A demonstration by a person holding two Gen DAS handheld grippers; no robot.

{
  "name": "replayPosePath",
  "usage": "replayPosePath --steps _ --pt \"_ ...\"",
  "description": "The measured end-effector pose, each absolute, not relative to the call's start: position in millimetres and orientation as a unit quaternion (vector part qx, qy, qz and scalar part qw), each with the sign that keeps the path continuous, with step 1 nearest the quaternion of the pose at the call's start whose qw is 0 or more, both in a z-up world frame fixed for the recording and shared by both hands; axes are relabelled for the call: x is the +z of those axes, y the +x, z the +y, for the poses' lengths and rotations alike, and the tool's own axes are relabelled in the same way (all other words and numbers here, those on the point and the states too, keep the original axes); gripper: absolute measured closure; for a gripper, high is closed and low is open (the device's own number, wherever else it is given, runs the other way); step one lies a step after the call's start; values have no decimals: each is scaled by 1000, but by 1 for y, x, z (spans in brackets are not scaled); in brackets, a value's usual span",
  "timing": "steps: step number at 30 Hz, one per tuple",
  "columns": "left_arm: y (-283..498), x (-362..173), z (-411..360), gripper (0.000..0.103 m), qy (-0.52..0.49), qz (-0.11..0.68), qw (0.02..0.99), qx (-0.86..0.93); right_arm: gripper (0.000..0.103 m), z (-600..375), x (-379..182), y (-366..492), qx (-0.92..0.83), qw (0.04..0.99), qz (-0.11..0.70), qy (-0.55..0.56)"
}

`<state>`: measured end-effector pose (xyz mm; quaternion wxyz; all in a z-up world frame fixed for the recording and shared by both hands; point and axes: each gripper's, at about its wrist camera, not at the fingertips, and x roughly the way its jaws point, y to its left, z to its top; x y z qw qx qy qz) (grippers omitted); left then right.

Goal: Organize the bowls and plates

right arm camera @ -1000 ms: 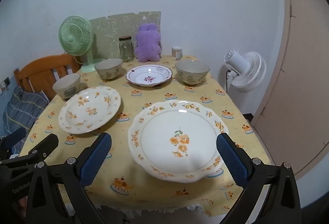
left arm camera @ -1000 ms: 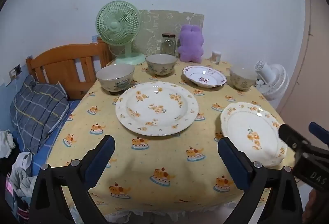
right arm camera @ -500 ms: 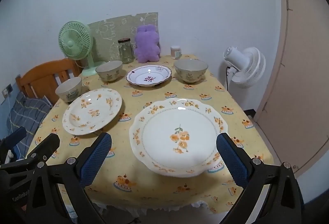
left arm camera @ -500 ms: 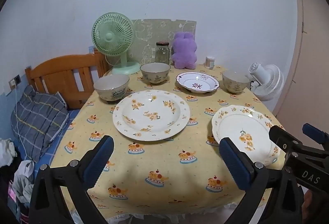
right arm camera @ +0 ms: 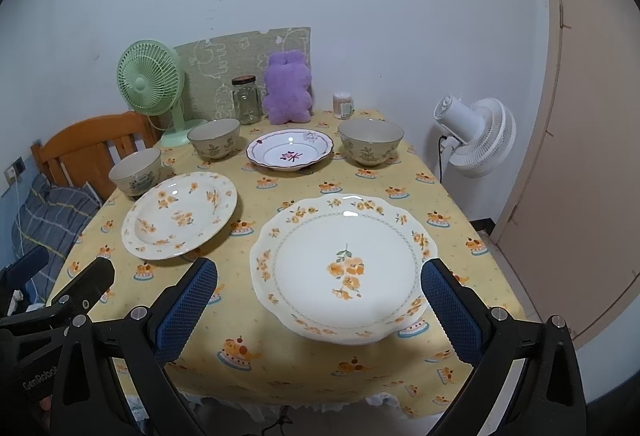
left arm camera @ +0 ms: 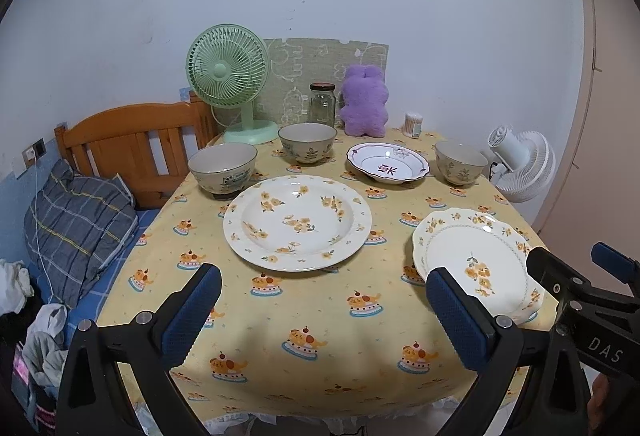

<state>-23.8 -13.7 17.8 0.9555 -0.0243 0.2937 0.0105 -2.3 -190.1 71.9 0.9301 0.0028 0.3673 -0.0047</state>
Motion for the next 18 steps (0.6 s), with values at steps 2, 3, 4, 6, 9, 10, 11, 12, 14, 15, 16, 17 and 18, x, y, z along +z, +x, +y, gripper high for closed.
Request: replayPosePath --steps 2,3,4,6,9,10,11,12,14,15,16,17,18 --pt "-24 18 -15 0 -24 292 956 10 0 -191 72 -3 -5 930 366 3" --pt "-24 18 -15 0 -23 292 956 10 0 -192 72 -3 -5 931 365 3" --pt "-24 18 -16 0 -23 291 956 10 0 -191 72 -2 -5 931 366 3" --pt "-23 18 -16 0 -23 291 956 11 0 -192 72 -2 -5 931 366 3" --pt "-23 18 -16 0 -23 290 957 11 0 -192 72 -2 -5 931 365 3" --pt "-23 18 -16 0 -23 290 957 11 0 -192 72 -2 -5 931 365 3" --pt "-23 18 -16 0 -23 291 957 11 0 -191 72 -3 -5 931 365 3" --pt "-23 19 -16 0 -23 291 956 11 0 -192 72 -2 -5 931 365 4" --pt "-23 19 -16 0 -23 291 956 11 0 -191 72 -3 -5 931 365 3" --pt "-23 19 -16 0 -23 291 956 11 0 -192 71 -2 -5 931 365 3" --pt "-22 19 -16 0 -23 291 956 11 0 -191 71 -3 -5 931 365 3" --pt "-22 19 -16 0 -23 291 956 11 0 -191 71 -3 -5 931 365 3" --pt "-22 19 -16 0 -23 290 957 11 0 -191 71 -3 -5 931 365 3"
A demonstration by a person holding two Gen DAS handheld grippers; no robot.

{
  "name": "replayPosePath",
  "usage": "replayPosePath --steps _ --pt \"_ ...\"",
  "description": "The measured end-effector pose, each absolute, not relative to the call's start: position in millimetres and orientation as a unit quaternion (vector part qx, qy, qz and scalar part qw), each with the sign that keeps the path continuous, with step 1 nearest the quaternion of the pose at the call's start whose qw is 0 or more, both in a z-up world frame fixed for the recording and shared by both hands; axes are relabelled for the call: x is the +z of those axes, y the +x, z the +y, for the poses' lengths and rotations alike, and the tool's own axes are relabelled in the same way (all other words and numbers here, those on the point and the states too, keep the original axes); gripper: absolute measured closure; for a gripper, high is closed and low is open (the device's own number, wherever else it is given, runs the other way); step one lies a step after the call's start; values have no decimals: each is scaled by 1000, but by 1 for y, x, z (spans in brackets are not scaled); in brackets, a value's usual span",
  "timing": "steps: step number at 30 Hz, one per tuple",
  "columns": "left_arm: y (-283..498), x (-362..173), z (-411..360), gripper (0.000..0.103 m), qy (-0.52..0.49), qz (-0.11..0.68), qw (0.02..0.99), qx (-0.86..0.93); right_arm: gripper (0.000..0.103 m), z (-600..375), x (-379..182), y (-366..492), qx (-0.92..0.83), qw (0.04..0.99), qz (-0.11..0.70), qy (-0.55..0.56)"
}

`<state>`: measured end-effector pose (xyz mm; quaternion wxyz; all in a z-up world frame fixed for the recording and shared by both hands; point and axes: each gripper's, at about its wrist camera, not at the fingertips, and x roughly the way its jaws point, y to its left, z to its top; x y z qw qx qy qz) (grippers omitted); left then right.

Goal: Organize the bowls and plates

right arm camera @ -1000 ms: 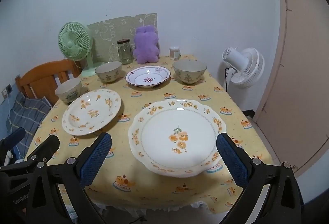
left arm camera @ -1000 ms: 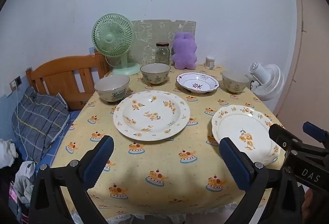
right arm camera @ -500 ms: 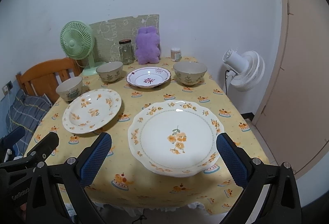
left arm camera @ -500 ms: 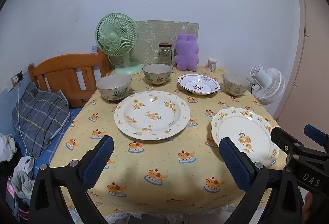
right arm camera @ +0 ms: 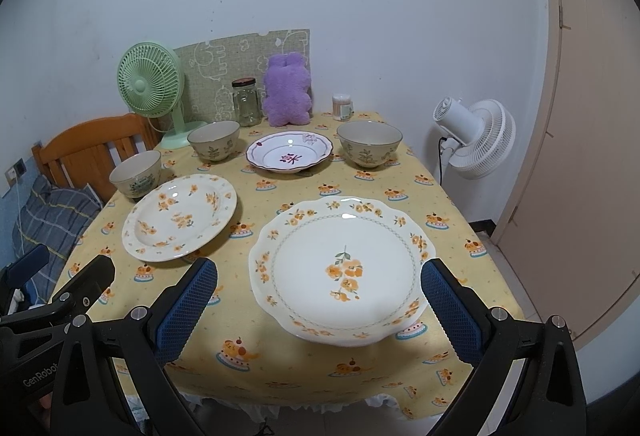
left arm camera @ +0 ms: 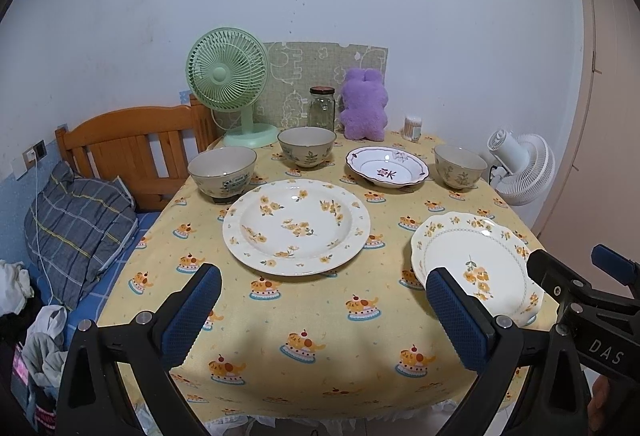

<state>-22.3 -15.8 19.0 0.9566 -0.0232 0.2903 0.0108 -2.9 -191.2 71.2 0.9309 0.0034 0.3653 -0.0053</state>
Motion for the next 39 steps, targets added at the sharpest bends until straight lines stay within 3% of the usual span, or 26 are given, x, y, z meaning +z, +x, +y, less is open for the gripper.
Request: replayPosePath --steps 39 --pt "-6 22 -8 0 -22 280 960 9 0 -181 68 14 -12 933 360 -2"
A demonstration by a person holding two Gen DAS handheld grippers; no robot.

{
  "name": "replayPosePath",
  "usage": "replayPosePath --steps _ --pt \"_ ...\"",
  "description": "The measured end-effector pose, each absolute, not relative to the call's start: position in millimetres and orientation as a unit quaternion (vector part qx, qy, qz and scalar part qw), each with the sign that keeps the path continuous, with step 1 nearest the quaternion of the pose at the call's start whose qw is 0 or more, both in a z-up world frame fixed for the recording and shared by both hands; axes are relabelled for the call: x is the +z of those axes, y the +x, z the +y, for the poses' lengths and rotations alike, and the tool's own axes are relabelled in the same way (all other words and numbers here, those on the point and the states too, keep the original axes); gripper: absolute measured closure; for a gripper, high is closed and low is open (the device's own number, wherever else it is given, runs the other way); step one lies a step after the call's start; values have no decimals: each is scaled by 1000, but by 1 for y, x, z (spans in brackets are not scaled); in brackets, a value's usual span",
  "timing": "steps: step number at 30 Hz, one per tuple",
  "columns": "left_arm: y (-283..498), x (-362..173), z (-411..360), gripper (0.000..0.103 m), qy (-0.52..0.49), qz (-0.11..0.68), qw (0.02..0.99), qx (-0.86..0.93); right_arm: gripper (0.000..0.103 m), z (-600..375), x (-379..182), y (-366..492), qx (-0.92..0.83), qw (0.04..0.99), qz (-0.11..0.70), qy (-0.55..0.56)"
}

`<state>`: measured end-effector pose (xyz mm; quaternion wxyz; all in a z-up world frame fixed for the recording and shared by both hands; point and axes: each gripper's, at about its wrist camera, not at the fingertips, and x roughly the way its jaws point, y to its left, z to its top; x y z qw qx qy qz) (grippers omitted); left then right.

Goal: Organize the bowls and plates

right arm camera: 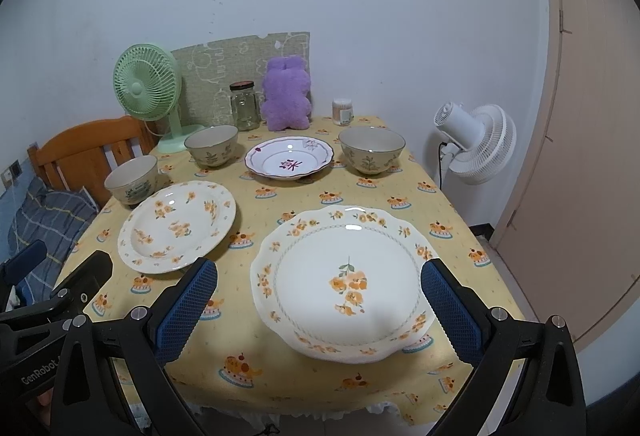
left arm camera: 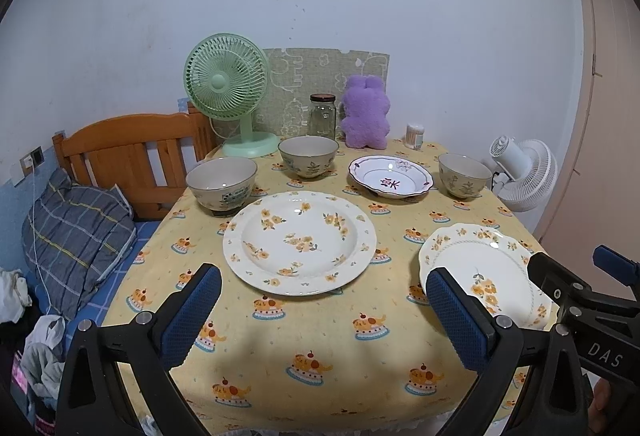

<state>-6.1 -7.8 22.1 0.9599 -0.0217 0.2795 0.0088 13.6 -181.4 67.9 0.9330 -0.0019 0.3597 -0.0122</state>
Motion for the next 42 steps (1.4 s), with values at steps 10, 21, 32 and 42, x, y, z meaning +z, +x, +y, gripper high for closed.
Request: replayPosePath --steps 10,21,32,42 --pt "6 14 -5 1 -17 287 958 -8 0 -176 62 18 -26 932 362 3" --pt "25 7 -33 3 -16 312 950 -32 1 -205 54 31 -60 922 383 12" --pt "76 -17 -91 9 -16 357 934 -27 6 -259 25 84 -49 907 419 13" --pt "116 -62 -131 18 -40 415 909 2 12 -297 -19 134 -23 883 469 -1"
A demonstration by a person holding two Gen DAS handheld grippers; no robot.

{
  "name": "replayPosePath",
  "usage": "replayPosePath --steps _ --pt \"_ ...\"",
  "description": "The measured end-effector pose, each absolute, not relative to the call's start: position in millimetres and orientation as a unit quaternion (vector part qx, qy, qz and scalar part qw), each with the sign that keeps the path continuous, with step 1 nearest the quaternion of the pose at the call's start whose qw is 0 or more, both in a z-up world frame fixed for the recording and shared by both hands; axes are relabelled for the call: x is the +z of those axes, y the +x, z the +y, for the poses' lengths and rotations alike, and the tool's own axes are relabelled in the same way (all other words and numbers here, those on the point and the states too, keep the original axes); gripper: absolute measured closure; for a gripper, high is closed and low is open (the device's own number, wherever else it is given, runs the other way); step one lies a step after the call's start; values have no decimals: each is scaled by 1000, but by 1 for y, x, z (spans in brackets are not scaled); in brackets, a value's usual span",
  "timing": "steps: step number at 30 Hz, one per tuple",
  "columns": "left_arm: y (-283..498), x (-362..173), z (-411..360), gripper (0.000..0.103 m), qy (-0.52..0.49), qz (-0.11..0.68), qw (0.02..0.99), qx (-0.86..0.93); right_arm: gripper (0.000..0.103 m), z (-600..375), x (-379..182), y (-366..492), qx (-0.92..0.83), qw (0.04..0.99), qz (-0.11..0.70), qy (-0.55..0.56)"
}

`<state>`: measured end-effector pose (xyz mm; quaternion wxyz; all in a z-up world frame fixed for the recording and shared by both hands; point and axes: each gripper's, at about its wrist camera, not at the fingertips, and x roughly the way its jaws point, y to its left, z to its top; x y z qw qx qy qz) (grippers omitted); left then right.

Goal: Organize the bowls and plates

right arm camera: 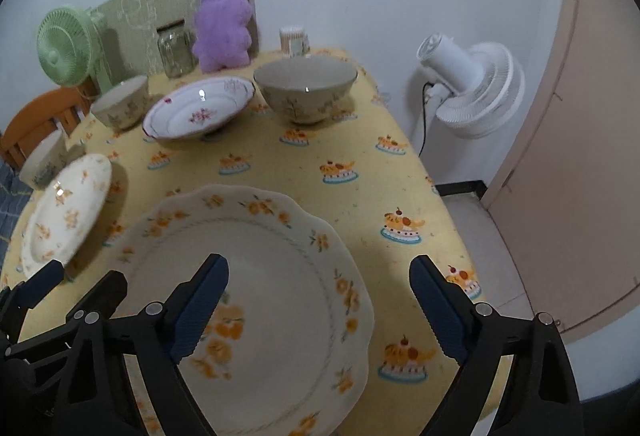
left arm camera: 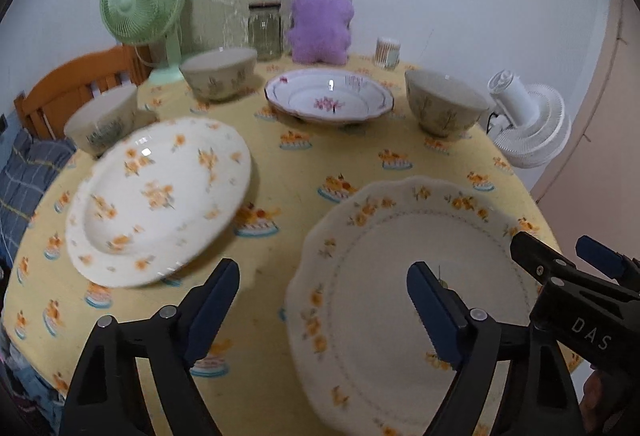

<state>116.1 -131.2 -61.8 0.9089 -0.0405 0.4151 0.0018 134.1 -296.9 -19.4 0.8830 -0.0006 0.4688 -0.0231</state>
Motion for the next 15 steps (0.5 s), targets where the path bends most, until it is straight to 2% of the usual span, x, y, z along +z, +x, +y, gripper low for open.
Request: replayPosePath --steps 8,13,15 --pt "126 -88 -145 30 -35 461 886 21 16 -304 -48 147 4 865 502 0" --pt "129 -94 -153 30 -23 468 883 20 18 -302 -57 149 15 859 512 4" --pt "129 -94 -154 30 -21 467 884 23 24 -302 -59 151 24 856 516 13"
